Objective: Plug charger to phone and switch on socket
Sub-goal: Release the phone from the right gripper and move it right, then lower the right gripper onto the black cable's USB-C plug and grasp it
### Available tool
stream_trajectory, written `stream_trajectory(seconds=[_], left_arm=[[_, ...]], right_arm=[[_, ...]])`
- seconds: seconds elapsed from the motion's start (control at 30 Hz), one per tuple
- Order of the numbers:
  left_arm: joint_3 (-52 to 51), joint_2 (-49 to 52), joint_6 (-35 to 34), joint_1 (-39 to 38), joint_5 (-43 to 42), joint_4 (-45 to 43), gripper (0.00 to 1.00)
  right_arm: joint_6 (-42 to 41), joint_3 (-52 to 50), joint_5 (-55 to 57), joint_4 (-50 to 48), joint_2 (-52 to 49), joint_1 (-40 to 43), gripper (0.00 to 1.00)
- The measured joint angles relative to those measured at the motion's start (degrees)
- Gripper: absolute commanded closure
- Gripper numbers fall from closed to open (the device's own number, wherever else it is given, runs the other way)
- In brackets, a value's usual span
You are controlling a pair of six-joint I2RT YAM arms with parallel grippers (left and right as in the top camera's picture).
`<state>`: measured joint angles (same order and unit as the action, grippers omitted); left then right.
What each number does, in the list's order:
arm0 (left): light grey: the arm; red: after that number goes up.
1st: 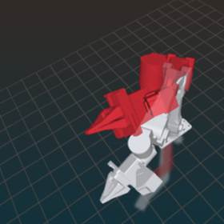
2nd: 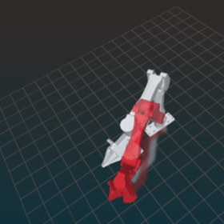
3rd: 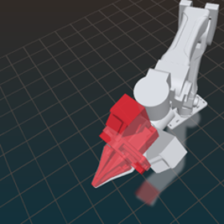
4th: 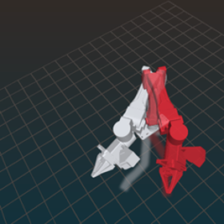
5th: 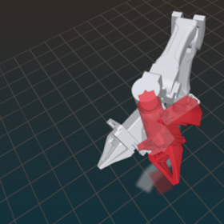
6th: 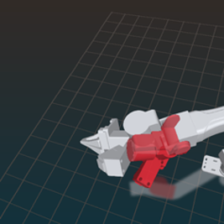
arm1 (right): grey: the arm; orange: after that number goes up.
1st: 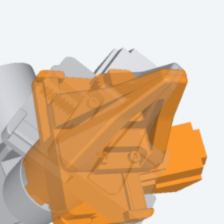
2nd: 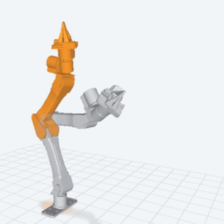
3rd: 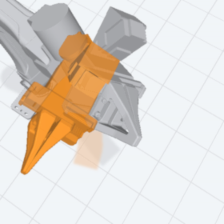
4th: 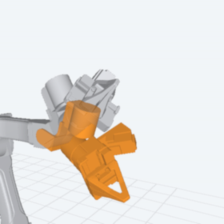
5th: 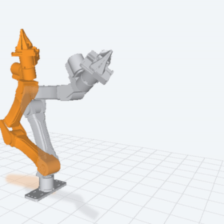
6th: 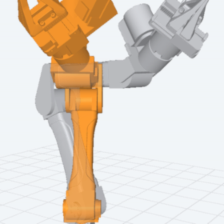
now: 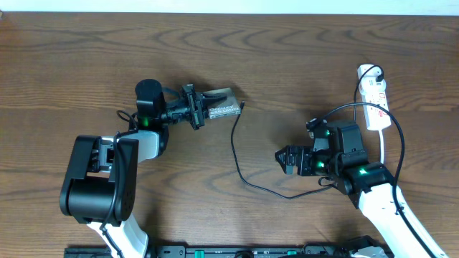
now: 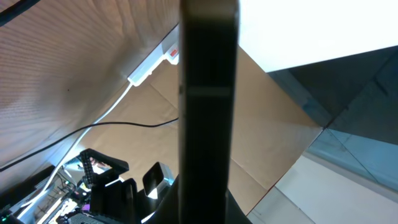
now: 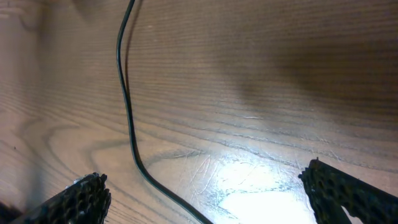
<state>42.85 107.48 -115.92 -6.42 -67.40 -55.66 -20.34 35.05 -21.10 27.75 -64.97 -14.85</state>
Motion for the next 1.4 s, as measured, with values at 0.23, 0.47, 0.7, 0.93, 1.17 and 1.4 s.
stream_trajectory(seconds=[0.23,0.47,0.7,0.93,1.17,1.4], left_arm=[[0.0,0.0,0.0,0.0,-0.24,0.0,0.93],[0.0,0.0,-0.02,1.31,-0.2,-2.23,0.93],[0.0,0.0,0.0,7.3,-0.79,-3.28,0.93],[0.0,0.0,0.0,10.6,-2.47,-3.28,0.93],[0.0,0.0,0.04,10.75,-3.87,-3.3,0.93],[0.0,0.0,0.22,10.75,-4.79,-3.28,0.93]], right_arm=[[0.02,0.0,0.44,0.09,0.0,-0.09,0.01],[1.75,0.0,3.17,-5.88,0.0,-3.21,0.03],[1.88,0.26,9.42,-19.17,-4.76,-11.41,0.1],[0.24,7.54,13.81,-21.59,-20.0,-14.93,0.21],[-2.97,21.09,18.23,-20.55,-34.38,-17.38,0.34],[-7.23,32.09,21.84,-16.83,-44.92,-19.41,0.48]])
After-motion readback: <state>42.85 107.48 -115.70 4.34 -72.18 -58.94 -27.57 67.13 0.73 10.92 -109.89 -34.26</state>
